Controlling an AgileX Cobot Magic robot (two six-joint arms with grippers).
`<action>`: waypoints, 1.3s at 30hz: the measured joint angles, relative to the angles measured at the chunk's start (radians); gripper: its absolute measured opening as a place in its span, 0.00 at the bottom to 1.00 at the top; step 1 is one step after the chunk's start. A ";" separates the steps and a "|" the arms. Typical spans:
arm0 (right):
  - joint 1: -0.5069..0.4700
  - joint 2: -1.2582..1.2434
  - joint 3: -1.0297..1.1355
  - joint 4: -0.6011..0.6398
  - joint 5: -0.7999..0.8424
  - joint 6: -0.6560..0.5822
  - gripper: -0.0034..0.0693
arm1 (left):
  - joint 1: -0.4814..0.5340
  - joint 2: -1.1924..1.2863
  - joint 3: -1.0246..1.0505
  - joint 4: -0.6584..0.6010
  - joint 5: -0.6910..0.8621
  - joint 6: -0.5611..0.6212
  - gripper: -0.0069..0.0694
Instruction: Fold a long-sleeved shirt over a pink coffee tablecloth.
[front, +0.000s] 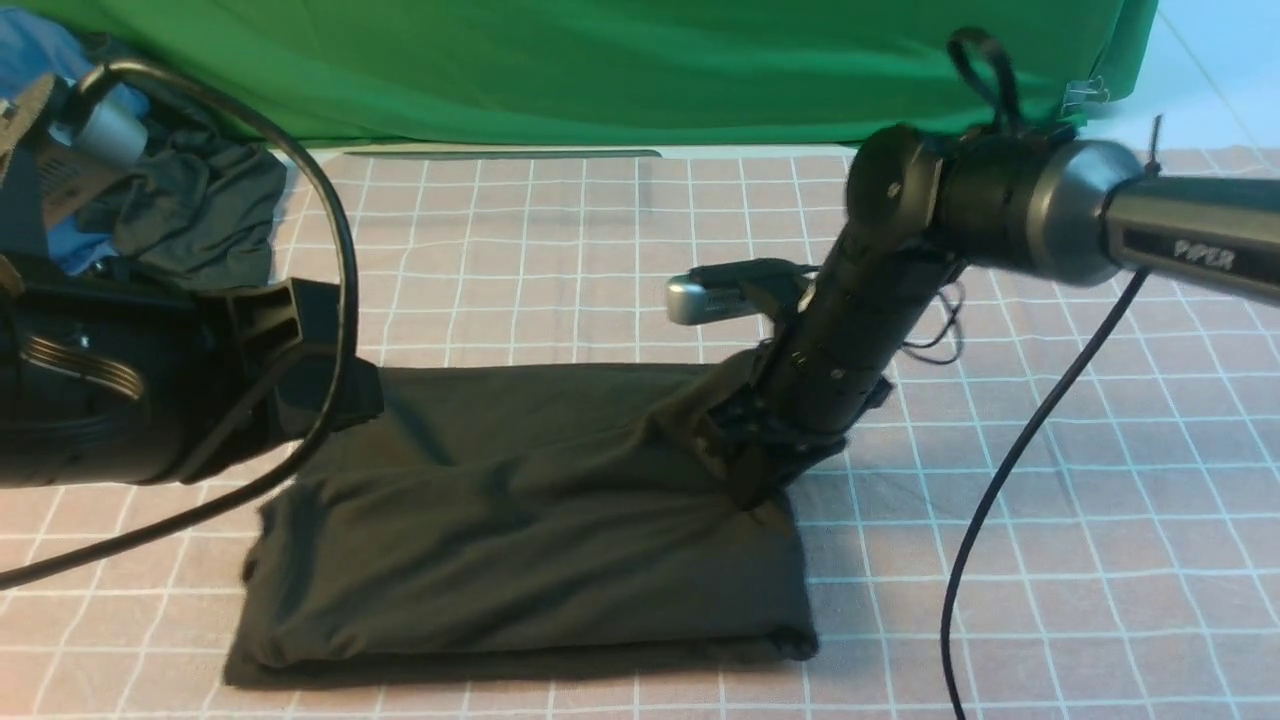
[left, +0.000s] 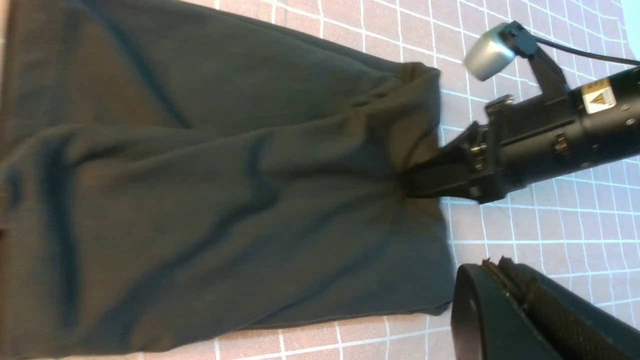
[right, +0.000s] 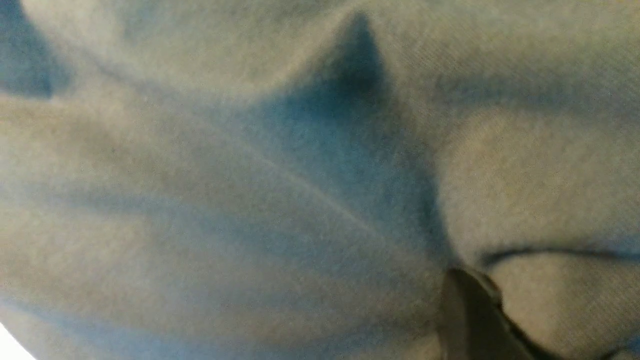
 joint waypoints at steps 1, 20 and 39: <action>-0.007 -0.003 0.000 -0.010 0.010 0.002 0.24 | 0.000 0.000 0.000 0.000 0.000 0.001 0.11; -0.127 -0.069 0.003 -0.186 0.167 0.149 0.56 | 0.000 0.000 0.000 0.000 -0.003 0.007 0.11; -0.127 -1.039 0.302 -0.314 -0.145 0.175 0.10 | 0.000 -0.201 0.130 -0.005 0.005 0.038 0.11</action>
